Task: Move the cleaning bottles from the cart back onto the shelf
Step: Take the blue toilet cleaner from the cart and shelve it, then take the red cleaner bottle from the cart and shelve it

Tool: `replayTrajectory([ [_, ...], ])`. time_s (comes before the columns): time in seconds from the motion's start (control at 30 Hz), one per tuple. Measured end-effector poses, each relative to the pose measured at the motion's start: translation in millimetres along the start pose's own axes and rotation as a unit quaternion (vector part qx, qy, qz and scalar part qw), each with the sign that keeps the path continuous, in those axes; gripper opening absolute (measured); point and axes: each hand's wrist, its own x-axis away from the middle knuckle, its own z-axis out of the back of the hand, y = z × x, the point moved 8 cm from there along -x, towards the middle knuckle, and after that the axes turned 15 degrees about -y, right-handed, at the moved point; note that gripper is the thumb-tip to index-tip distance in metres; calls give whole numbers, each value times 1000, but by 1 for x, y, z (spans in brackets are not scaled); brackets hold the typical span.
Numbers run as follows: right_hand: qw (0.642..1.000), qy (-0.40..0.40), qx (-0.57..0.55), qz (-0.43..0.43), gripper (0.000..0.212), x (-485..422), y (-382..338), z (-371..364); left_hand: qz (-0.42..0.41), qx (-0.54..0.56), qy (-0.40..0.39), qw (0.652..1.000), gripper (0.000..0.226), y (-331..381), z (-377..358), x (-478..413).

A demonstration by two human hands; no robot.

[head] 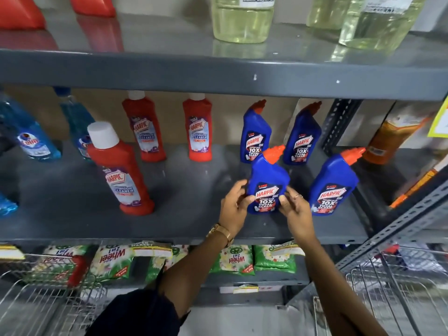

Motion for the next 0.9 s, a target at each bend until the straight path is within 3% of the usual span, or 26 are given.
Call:
replayTrajectory([
  [0.07, 999, 36, 0, -12, 36, 11, -2, 0, 17, 15, -15, 1000, 48, 1, 0, 5],
  [0.17, 985, 167, 31, -42, 26, 44, 0, 2, 26, 33, -30, 999, 65, 2, 8, 26],
  [0.23, 972, 231, 28, -33, 24, 72, -9, -21, 21, 25, -17, 999, 61, 6, 30, 54],
  [0.3, 972, 223, 74, 3, 27, 92, -28, -62, 5, 15, 8, 1000, 50, 12, 60, 89],
  [0.47, 983, -10, 173, 52, 22, 120, -53, -245, 12, -38, 71, 997, 29, -1, 171, 219],
  [0.57, 963, -197, 171, 63, 22, 141, -55, -371, 65, -78, 184, 978, 21, -33, 256, 315],
  [0.67, 903, -369, 212, 61, 26, 175, -50, -491, 234, -146, 264, 924, 28, -101, 327, 422],
  [0.8, 794, -480, 365, 82, 28, 216, -28, -603, 553, -137, 158, 806, 46, -225, 349, 556],
  [0.83, 767, -495, 400, 79, 30, 222, -21, -621, 599, -128, 125, 781, 49, -247, 345, 580],
  [0.9, 722, -510, 463, 68, 31, 229, -3, -644, 641, -82, 133, 752, 47, -279, 339, 614],
])
